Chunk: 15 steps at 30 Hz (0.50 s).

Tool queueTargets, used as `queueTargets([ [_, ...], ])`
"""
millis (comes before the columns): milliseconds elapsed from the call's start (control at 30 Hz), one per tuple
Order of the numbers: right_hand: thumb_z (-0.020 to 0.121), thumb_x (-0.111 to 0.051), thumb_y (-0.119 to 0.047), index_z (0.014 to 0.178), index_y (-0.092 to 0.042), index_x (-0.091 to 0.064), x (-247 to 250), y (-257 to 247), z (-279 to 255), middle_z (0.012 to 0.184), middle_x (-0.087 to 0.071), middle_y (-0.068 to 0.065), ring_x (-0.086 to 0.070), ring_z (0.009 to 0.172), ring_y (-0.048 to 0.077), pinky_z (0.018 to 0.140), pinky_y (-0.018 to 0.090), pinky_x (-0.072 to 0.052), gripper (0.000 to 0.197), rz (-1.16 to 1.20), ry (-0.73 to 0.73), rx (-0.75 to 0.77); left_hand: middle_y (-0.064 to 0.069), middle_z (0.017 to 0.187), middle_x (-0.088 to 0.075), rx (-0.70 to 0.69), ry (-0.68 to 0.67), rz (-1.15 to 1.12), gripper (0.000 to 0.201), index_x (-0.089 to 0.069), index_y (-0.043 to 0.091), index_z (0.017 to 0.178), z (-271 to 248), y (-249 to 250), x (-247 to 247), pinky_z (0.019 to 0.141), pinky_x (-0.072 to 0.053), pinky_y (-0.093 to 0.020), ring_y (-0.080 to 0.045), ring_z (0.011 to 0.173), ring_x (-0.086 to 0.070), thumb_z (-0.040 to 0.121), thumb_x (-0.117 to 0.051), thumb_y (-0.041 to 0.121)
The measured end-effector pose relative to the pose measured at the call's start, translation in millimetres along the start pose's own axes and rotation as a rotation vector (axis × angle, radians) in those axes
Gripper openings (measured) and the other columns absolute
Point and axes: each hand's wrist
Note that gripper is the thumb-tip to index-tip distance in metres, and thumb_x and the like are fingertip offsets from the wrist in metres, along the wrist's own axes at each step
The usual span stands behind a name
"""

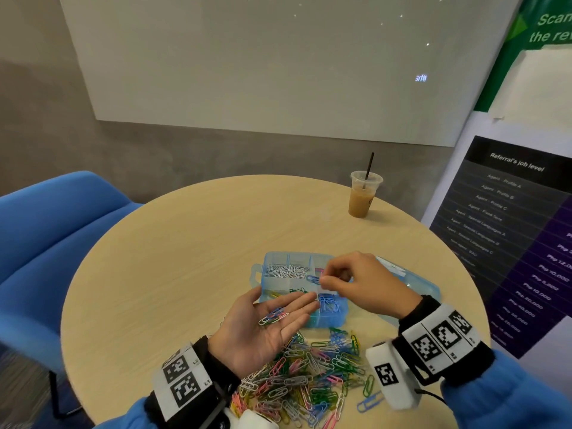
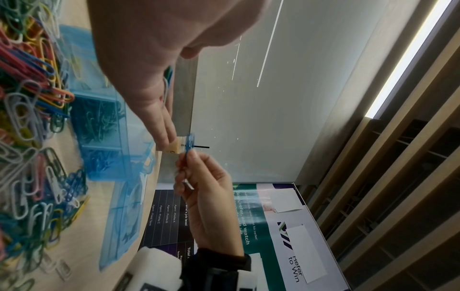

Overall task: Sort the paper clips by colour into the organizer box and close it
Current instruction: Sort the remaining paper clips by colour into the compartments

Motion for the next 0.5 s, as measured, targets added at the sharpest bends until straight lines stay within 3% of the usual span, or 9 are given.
queueTargets([
  [100, 0.09, -0.065, -0.029, 0.072, -0.018, -0.067, -0.1, 14.0, -0.6, 0.065, -0.061, -0.003, -0.047, 0.054, 0.004, 0.053, 0.016, -0.035, 0.022, -0.128, 0.062, -0.131, -0.031, 0.123, -0.06, -0.002, -0.006, -0.001, 0.067, -0.05, -0.015, 0.127, 1.7, 1.1, 1.9, 0.082, -0.049, -0.056, -0.042, 0.119, -0.057, 0.104, -0.029, 0.044],
  [167, 0.091, -0.063, -0.034, 0.08, -0.016, -0.071, -4.1, 16.3, -2.8, 0.073, -0.064, -0.005, -0.051, 0.062, 0.004, 0.058, 0.018, -0.036, 0.022, -0.17, 0.03, -0.137, -0.03, 0.123, -0.061, -0.003, -0.006, 0.012, 0.068, -0.049, -0.014, 0.128, 2.5, 0.6, 2.4, 0.083, -0.05, -0.055, -0.042, 0.117, -0.059, 0.103, -0.029, 0.046],
  [300, 0.09, -0.065, -0.035, 0.098, -0.023, -0.073, -12.9, 1.6, -7.3, 0.094, -0.06, -0.007, -0.054, 0.082, 0.005, 0.069, 0.014, -0.037, 0.017, -0.069, 0.02, 0.125, -0.03, 0.122, -0.062, -0.007, -0.007, 0.05, 0.07, -0.049, -0.012, 0.128, 2.0, -1.7, 1.4, 0.083, -0.05, -0.055, -0.043, 0.112, -0.061, 0.102, -0.029, 0.049],
  [400, 0.089, -0.068, -0.03, 0.097, -0.021, -0.074, -24.6, -14.8, -9.7, 0.095, -0.061, -0.006, -0.055, 0.084, 0.006, 0.071, 0.011, -0.037, 0.013, 0.022, -0.079, 0.298, -0.032, 0.121, -0.061, -0.006, -0.005, 0.041, 0.07, -0.056, -0.014, 0.122, 1.2, -3.3, 0.4, 0.081, -0.051, -0.055, -0.038, 0.114, -0.062, 0.102, -0.032, 0.049],
  [500, 0.086, -0.071, -0.023, 0.098, -0.018, -0.075, -37.0, -21.3, -7.9, 0.094, -0.06, -0.005, -0.056, 0.084, 0.003, 0.074, 0.014, -0.042, 0.014, 0.034, -0.132, 0.371, -0.027, 0.123, -0.058, 0.007, -0.04, 0.014, 0.072, -0.064, -0.015, 0.113, 1.2, -4.9, 1.2, 0.087, -0.051, -0.052, -0.034, 0.107, -0.06, 0.102, -0.032, 0.048],
])
Point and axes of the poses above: each hand's wrist, its own z-axis towards the middle knuckle, its own x-axis out of the back of the hand, y = z × x
